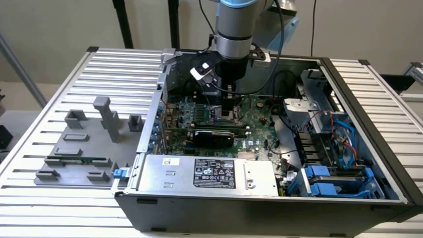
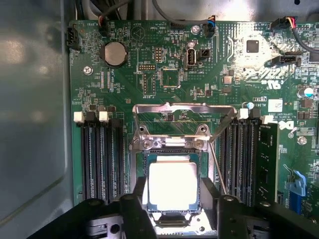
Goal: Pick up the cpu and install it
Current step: 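Place the cpu into insertion slot, then close the cpu cover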
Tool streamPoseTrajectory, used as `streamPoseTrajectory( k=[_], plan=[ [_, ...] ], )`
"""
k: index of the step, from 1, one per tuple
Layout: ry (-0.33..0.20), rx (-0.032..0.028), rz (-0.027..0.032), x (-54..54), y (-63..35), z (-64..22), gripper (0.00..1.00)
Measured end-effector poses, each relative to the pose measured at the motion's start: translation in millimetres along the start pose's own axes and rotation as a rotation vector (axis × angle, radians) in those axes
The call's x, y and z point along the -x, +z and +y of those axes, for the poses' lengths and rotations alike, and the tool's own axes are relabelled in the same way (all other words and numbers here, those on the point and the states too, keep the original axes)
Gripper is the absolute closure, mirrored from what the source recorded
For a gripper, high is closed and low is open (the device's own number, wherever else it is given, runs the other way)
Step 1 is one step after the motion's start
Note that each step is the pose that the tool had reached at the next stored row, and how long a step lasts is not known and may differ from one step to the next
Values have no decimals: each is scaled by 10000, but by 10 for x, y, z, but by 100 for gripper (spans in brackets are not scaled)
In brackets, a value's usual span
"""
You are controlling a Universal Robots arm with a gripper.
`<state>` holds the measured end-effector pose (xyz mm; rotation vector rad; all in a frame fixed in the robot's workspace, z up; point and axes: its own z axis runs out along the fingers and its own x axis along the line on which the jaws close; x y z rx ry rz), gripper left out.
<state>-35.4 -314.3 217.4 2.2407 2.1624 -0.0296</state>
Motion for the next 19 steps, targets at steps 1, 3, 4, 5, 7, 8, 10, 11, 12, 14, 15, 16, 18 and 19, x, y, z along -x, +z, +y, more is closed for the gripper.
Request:
streamPoseTrajectory(
  k=[1, 3, 4, 5, 7, 8, 10, 11, 12, 14, 15, 16, 18, 19],
  plan=[
    [1, 1, 1, 0, -3, 0, 53],
    [0, 2, 3, 0, -3, 0, 59],
    [0, 2, 3, 0, -3, 0, 65],
    [0, 1, 2, 0, -3, 0, 71],
    [0, 1, 1, 0, -3, 0, 76],
    [0, 0, 0, 0, -4, 0, 82],
    [0, 0, 1, 0, -3, 0, 88],
    [0, 1, 1, 0, -3, 0, 89],
    [0, 0, 0, 0, -4, 0, 89],
    [0, 1, 1, 0, -3, 0, 89],
    [0, 1, 1, 0, -3, 0, 89],
    [0, 1, 1, 0, -3, 0, 89],
    [0, 1, 0, 0, -3, 0, 89],
    [0, 1, 1, 0, -3, 0, 89]
  ],
)
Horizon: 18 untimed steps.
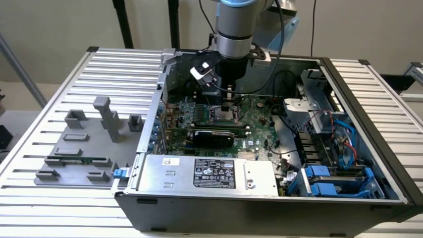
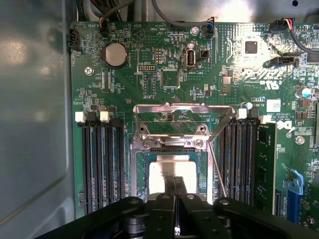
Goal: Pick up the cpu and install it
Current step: 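Close the cpu cover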
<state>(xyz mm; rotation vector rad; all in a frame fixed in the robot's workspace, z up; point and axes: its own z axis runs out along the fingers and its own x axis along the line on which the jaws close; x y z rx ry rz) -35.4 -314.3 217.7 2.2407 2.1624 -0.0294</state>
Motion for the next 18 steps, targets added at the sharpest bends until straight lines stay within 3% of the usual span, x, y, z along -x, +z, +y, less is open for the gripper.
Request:
streamPoseTrajectory(
  k=[7, 12, 18],
  plan=[
    [-1, -2, -4, 1, -19, 13, 89],
    [-1, -25, -1, 16, -223, 140, 89],
    [-3, -85, -5, 32, -495, 380, 89]
  ],
)
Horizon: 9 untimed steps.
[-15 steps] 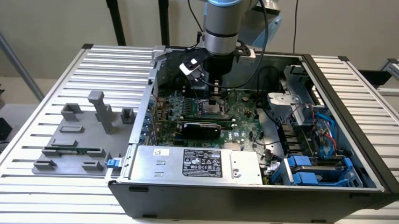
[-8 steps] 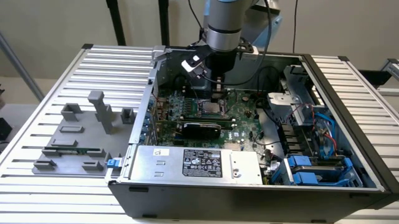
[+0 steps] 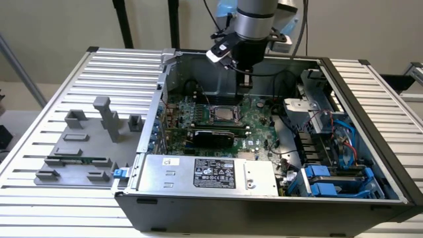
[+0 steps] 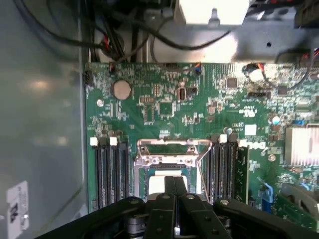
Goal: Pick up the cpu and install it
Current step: 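Close the cpu cover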
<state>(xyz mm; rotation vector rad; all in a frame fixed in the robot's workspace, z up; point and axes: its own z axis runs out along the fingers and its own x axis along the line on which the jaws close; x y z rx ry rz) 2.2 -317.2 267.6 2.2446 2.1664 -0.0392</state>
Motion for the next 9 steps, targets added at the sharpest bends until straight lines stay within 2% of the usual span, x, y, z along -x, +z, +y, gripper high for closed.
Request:
streamPoseTrajectory(
  k=[5, 9],
  plan=[
    [-2, -45, 1, 11, -171, 229, 89],
    [-3, -58, 0, 30, -182, 411, 89]
  ],
)
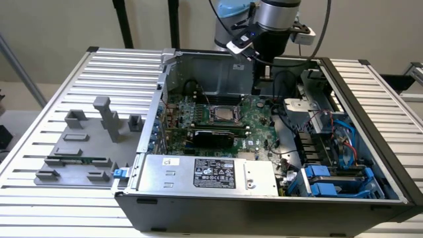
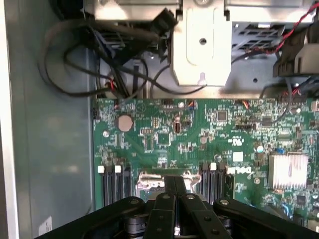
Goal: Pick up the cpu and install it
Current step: 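Close the cpu cover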
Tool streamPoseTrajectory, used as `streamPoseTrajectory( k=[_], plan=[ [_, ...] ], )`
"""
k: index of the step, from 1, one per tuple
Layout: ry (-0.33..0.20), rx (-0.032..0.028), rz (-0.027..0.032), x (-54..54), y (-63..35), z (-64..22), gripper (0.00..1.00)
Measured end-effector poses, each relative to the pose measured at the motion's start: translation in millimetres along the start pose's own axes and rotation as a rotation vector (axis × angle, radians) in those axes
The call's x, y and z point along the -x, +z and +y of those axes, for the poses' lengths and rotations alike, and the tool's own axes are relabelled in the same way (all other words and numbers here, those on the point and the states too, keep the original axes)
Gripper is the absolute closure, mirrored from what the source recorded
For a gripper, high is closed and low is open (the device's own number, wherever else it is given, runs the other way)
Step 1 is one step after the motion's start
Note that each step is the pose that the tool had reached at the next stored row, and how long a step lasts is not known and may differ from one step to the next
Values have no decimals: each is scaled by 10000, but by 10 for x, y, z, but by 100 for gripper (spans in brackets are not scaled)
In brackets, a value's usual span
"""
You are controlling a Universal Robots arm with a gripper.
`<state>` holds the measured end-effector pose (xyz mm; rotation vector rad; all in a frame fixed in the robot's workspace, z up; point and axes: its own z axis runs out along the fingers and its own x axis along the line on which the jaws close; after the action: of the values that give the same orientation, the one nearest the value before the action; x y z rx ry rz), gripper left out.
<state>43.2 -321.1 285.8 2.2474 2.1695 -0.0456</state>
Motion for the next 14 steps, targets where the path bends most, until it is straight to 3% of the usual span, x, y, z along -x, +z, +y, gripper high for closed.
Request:
streamPoseTrajectory(
  k=[4, 14],
  plan=[
    [1, 0, 1, 22, 29, 122, 89],
    [0, 0, -2, 59, 210, 134, 89]
  ],
)
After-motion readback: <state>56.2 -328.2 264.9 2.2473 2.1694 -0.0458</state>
